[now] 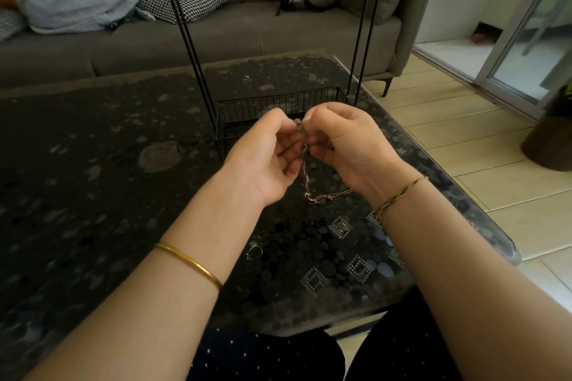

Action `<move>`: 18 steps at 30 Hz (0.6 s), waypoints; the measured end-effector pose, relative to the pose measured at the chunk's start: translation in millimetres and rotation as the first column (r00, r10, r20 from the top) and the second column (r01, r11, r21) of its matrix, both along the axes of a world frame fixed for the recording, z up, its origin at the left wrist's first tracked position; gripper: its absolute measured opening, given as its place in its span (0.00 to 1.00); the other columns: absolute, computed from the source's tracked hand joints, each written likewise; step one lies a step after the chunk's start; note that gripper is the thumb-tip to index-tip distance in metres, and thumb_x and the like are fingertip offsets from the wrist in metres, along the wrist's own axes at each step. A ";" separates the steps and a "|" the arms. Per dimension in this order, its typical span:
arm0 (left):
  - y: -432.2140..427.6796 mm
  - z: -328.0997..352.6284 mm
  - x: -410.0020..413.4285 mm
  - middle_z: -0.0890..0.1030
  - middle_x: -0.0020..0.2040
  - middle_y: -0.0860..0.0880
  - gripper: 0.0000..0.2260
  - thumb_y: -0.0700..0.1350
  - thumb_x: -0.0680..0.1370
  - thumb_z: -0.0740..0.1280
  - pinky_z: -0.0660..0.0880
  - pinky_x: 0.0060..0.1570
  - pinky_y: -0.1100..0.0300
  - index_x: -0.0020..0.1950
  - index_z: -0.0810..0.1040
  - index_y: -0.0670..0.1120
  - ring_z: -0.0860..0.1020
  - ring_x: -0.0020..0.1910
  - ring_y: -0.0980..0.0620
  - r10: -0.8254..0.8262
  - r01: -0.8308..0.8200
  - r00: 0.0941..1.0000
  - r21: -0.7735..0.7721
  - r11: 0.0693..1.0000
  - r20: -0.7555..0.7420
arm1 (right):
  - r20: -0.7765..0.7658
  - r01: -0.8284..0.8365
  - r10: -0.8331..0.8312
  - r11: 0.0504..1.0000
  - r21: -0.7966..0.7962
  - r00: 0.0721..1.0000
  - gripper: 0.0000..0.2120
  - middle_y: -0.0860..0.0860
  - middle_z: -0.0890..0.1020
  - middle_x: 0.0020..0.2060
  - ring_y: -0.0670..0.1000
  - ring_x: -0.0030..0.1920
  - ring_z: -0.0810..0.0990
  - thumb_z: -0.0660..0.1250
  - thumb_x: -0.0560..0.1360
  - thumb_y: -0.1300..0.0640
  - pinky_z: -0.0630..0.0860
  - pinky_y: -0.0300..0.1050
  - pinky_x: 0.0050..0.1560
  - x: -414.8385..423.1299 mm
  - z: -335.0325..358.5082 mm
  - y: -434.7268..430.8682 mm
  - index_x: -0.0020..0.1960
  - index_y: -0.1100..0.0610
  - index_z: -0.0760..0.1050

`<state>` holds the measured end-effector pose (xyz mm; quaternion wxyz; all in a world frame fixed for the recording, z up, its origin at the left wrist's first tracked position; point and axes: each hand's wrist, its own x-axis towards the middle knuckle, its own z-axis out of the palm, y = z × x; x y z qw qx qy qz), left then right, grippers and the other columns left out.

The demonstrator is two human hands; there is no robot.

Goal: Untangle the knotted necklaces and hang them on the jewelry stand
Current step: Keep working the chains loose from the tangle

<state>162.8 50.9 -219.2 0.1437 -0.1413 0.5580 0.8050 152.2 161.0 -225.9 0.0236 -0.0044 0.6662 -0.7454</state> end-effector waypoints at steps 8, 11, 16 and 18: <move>-2.7 -5.8 -0.7 0.76 0.39 0.48 0.04 0.40 0.74 0.64 0.70 0.42 0.58 0.39 0.75 0.45 0.75 0.42 0.53 -0.123 -0.104 0.927 -0.557 0.824 -0.355 | -0.002 0.004 -0.003 0.996 0.084 1.000 0.09 0.50 0.73 0.29 0.45 0.31 0.70 0.62 0.72 0.65 0.69 0.38 0.34 4.2 -3.5 1.4 0.35 0.58 0.73; -4.5 -4.3 -4.8 0.78 0.33 0.51 0.07 0.39 0.73 0.63 0.69 0.42 0.59 0.36 0.74 0.48 0.76 0.38 0.54 0.046 -0.064 0.995 -0.200 0.978 -0.090 | -0.023 -0.006 0.009 0.993 0.118 1.000 0.07 0.50 0.74 0.31 0.45 0.33 0.72 0.63 0.72 0.66 0.70 0.38 0.35 4.3 -2.8 -1.2 0.36 0.58 0.73; -4.7 -1.3 -2.5 0.76 0.32 0.51 0.04 0.41 0.74 0.63 0.68 0.43 0.60 0.40 0.76 0.47 0.74 0.37 0.54 0.067 -0.074 0.994 0.086 0.994 0.083 | -0.064 -0.010 0.016 0.996 0.090 0.998 0.08 0.49 0.74 0.30 0.45 0.33 0.72 0.64 0.71 0.67 0.70 0.36 0.33 3.6 -1.6 -5.5 0.35 0.58 0.73; -4.7 -1.9 -2.6 0.78 0.32 0.52 0.05 0.40 0.74 0.63 0.69 0.42 0.60 0.40 0.76 0.47 0.75 0.36 0.55 0.059 -0.059 0.998 0.001 0.998 0.009 | -0.015 -0.031 0.032 0.996 0.085 0.999 0.08 0.49 0.74 0.30 0.46 0.33 0.72 0.63 0.72 0.65 0.70 0.37 0.34 3.1 -1.3 -3.0 0.35 0.57 0.73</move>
